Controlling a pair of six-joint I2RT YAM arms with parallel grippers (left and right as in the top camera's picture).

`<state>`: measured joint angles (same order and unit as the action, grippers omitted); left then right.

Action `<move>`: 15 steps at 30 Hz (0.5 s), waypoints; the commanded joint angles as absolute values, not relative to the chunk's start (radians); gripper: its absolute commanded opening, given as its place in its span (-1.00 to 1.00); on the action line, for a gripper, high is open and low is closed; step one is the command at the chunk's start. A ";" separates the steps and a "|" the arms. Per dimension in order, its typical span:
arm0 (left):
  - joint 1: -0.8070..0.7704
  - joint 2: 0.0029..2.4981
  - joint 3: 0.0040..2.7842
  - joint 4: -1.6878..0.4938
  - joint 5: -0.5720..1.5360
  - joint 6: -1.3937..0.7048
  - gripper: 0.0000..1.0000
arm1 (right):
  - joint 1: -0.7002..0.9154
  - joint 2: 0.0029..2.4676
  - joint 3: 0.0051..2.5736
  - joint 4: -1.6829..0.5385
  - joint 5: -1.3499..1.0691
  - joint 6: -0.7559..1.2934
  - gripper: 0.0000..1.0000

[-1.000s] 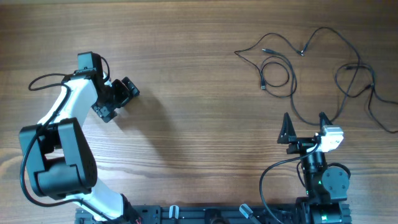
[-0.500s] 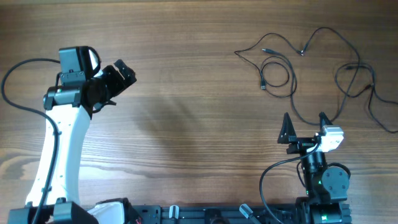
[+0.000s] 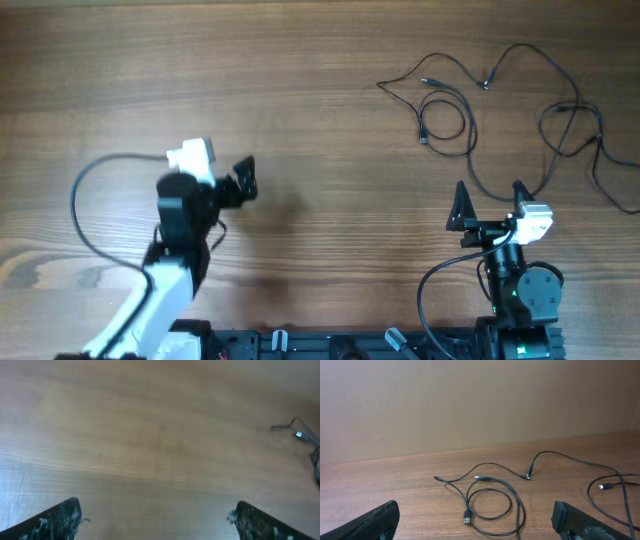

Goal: Untangle cables

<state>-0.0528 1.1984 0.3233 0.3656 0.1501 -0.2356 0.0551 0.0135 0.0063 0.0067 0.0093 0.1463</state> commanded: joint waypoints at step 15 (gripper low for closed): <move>-0.053 0.351 0.006 -0.072 0.103 -0.165 1.00 | 0.048 0.005 0.005 0.009 0.025 0.160 0.99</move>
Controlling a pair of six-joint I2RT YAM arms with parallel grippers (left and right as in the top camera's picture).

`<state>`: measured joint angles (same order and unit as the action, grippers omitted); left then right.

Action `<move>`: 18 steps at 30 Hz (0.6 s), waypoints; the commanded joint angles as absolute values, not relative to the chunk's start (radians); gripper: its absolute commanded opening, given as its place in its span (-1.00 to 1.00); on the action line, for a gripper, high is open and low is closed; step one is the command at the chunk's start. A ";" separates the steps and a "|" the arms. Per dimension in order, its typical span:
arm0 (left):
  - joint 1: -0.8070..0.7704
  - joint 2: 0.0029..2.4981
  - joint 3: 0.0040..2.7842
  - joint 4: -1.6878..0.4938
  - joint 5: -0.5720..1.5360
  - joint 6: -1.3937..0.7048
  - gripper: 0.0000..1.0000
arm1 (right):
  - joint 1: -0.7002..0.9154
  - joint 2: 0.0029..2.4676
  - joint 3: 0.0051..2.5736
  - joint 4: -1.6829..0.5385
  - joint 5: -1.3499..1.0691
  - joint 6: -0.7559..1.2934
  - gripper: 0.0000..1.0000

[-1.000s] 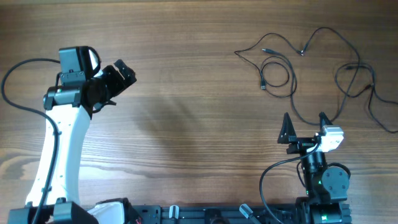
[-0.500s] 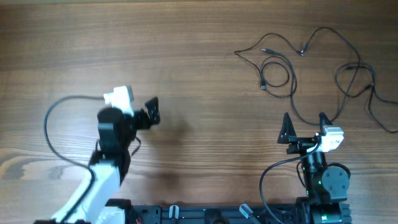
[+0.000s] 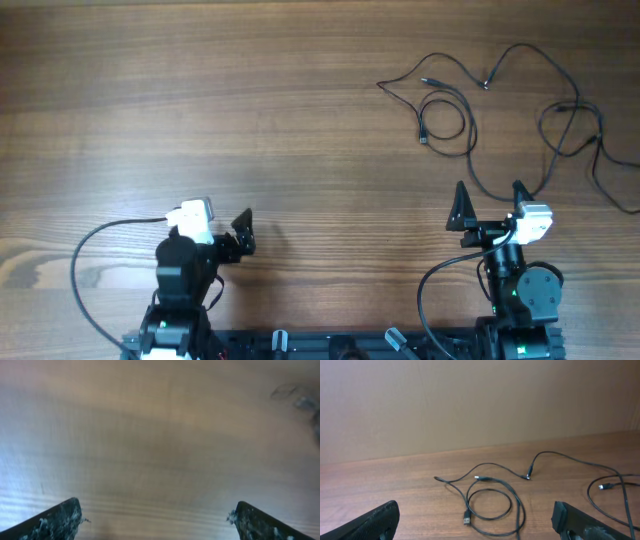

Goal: Untangle cables

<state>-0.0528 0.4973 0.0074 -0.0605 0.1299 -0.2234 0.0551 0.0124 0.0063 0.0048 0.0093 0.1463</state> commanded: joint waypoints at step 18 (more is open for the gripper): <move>-0.041 0.004 0.006 -0.076 0.049 0.123 1.00 | 0.048 0.005 0.005 0.009 0.025 0.160 1.00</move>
